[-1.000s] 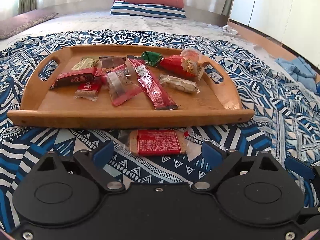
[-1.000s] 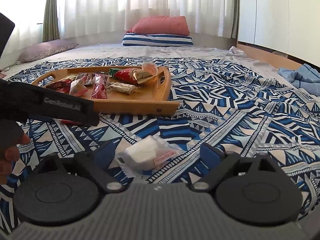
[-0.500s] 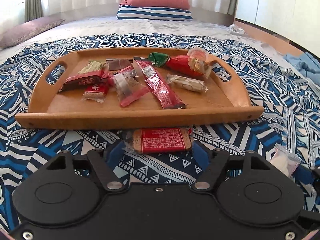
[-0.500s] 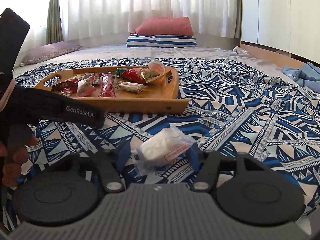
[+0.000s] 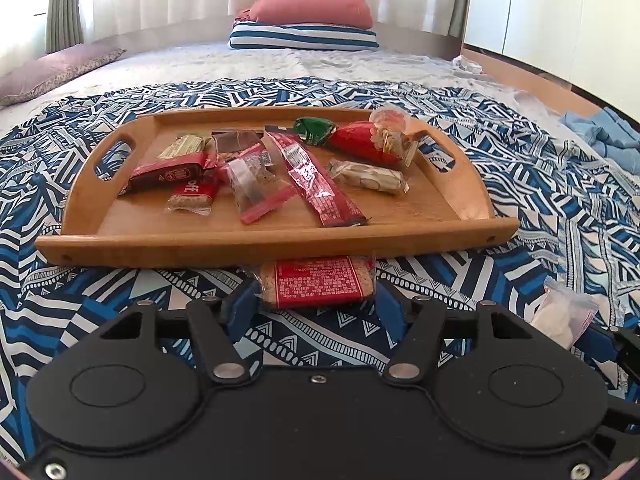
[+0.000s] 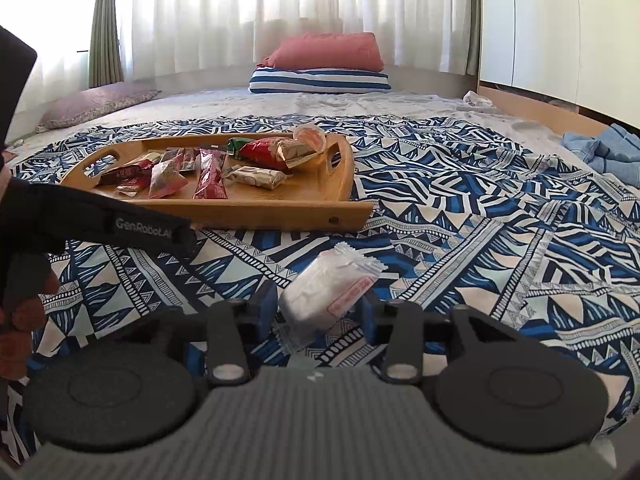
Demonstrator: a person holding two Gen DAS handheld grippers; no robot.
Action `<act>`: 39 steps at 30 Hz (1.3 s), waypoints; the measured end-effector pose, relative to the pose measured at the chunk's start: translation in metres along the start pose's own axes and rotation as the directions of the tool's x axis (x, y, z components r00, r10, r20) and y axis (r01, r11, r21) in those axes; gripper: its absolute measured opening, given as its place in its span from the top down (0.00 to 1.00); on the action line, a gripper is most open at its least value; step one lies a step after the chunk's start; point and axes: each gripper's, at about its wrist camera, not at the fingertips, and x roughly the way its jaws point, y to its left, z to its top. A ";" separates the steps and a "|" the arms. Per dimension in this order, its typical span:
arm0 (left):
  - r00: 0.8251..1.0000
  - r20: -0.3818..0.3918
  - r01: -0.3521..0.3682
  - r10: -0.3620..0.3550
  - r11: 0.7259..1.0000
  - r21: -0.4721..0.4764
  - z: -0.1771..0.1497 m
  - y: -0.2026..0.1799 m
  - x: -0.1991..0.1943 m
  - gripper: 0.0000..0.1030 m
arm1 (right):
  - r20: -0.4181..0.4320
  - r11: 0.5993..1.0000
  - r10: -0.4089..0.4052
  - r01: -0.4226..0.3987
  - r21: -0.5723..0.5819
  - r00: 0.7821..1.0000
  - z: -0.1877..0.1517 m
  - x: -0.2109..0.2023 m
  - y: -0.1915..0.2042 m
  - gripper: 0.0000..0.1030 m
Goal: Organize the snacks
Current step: 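Grasp the red printed packet with left tool while right tool grasps the clear white packet, then carry the red packet and clear packet over the wooden tray with both tools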
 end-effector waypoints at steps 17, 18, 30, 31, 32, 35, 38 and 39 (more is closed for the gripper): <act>1.000 0.025 -0.002 0.002 1.000 -0.002 0.006 0.010 -0.022 0.41 | 0.013 1.000 0.011 -0.011 -0.014 1.000 0.015 -0.007 0.005 0.72; 1.000 0.027 -0.003 0.003 1.000 -0.003 0.007 0.010 -0.024 0.41 | 0.009 1.000 0.006 -0.006 -0.019 1.000 0.015 -0.006 0.005 0.73; 0.998 0.063 -0.027 0.027 1.000 -0.005 0.017 0.021 -0.039 0.41 | -0.007 0.999 0.020 -0.019 0.043 1.000 0.030 -0.004 0.002 0.80; 0.997 0.065 -0.030 0.031 1.000 -0.006 0.019 0.023 -0.040 0.41 | -0.002 0.999 0.022 -0.022 0.043 1.000 0.032 -0.004 0.002 0.80; 0.997 0.068 -0.033 0.033 0.999 -0.006 0.020 0.024 -0.040 0.41 | 0.001 0.999 0.026 -0.026 0.044 1.000 0.033 -0.004 0.003 0.80; 0.997 0.074 -0.039 0.039 0.999 -0.007 0.025 0.028 -0.041 0.41 | 0.006 0.997 0.035 -0.035 0.064 0.999 0.039 -0.005 0.003 0.80; 0.996 0.082 -0.046 0.046 0.999 -0.004 0.029 0.032 -0.042 0.41 | 0.013 0.996 0.040 -0.041 0.076 0.999 0.046 -0.005 0.003 0.80; 0.995 0.083 -0.048 0.048 0.999 -0.004 0.031 0.033 -0.043 0.41 | 0.015 0.996 0.041 -0.042 0.076 0.999 0.049 -0.005 0.003 0.80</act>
